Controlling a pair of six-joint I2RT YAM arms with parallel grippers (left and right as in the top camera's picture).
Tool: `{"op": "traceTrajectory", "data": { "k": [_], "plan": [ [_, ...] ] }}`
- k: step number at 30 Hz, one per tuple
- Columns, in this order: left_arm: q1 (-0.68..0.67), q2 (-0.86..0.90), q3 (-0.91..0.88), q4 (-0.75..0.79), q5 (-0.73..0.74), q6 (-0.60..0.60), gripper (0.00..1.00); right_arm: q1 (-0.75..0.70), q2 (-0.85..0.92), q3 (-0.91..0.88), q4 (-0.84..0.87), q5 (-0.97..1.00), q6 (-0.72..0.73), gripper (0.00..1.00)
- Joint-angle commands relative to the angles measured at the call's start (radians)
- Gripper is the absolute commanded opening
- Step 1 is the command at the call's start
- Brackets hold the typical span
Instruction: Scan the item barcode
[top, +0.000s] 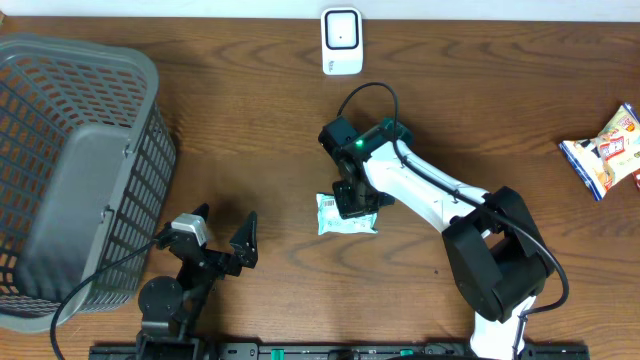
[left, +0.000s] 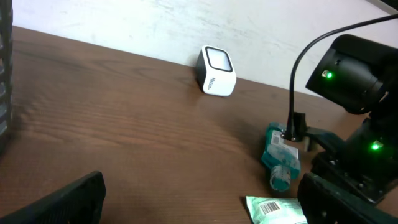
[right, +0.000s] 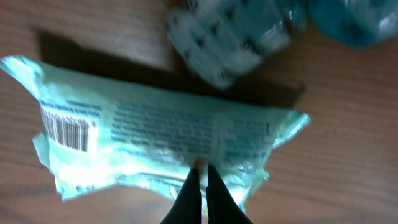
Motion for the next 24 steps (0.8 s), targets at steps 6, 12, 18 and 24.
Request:
{"op": "traceTrajectory", "data": {
  "k": [6,12,18,24],
  "plan": [
    [-0.004,-0.005,-0.027,-0.014,0.006,-0.002,0.99,-0.039,-0.071,0.225,-0.208,0.001,0.139,0.01],
    [-0.004,-0.005,-0.027,-0.014,0.006,-0.002,0.99,-0.067,-0.282,0.224,-0.293,0.029,0.161,0.01],
    [-0.004,-0.005,-0.027,-0.014,0.006,-0.002,0.99,-0.106,-0.481,0.217,-0.346,0.260,0.267,0.01],
    [-0.004,-0.005,-0.027,-0.014,0.006,-0.002,0.99,-0.173,-0.623,0.032,-0.301,0.351,0.364,0.12]
  ]
}}
